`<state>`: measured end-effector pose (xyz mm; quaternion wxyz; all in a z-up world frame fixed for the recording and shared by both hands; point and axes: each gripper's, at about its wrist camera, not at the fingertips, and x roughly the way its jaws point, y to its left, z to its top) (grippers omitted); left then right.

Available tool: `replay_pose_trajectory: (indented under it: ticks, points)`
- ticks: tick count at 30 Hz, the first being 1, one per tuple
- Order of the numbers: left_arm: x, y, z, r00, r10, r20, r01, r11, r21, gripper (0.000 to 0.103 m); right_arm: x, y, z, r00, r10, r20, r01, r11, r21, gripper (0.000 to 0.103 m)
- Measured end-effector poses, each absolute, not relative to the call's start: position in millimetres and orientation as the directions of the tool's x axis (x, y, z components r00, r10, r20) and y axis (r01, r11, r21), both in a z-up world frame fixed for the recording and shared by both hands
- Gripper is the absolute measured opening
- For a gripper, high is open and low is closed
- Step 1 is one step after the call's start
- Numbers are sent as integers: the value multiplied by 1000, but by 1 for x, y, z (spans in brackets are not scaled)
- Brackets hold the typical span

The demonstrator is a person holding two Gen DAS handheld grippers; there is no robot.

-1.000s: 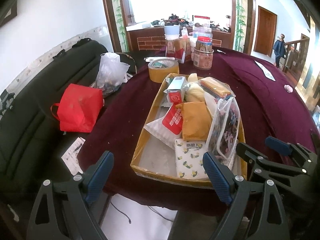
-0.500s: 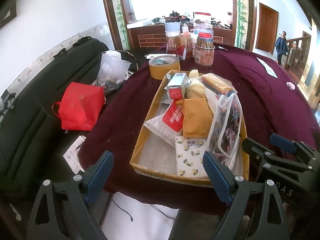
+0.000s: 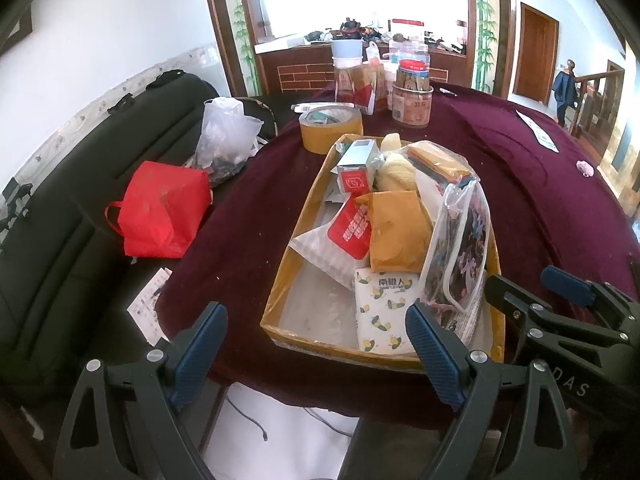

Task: Organize soft objects

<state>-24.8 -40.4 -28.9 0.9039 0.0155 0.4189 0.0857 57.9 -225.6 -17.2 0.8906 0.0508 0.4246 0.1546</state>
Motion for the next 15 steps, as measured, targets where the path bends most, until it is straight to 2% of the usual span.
replay_pose_trajectory:
  ticks: [15]
  points:
    - [-28, -41, -27, 633, 171, -755, -134, 985, 110, 93, 60, -229, -17, 596, 322, -736, -221, 946, 236, 75]
